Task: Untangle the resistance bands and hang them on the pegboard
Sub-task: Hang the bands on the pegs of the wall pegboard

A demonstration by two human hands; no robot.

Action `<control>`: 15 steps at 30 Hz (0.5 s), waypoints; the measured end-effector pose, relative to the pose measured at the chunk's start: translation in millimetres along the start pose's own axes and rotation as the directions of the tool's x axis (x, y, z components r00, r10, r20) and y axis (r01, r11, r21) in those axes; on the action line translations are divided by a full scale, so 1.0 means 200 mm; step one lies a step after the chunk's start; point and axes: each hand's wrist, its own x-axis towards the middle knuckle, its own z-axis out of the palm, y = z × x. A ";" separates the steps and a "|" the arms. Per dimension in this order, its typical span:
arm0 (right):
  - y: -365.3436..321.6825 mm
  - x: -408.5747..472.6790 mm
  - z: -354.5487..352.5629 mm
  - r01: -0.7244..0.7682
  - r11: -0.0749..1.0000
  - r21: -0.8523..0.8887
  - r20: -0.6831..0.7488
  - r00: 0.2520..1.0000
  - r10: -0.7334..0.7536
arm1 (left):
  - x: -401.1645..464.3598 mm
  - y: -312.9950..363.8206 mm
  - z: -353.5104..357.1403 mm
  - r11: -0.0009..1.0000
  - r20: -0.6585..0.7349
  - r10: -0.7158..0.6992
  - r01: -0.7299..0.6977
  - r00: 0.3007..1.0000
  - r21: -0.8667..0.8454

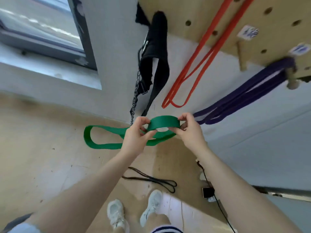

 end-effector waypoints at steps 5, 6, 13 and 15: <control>-0.15 -0.08 -0.28 0.066 0.993 0.095 -0.045 0.997 -0.062 | -0.09 0.32 0.06 0.991 -0.013 0.091 -0.092 0.996 -0.102; -0.17 -0.08 -0.33 0.083 0.989 0.124 -0.052 0.996 -0.077 | -0.09 0.37 0.10 0.985 -0.024 0.103 -0.106 0.994 -0.133; -0.11 -0.07 -0.66 0.146 0.961 0.237 -0.128 0.985 -0.118 | -0.01 0.73 0.35 0.952 -0.056 0.241 -0.247 0.969 -0.179; -0.08 -0.05 -0.76 0.156 0.949 0.274 -0.161 0.980 -0.115 | 0.02 0.83 0.43 0.936 -0.035 0.275 -0.276 0.961 -0.218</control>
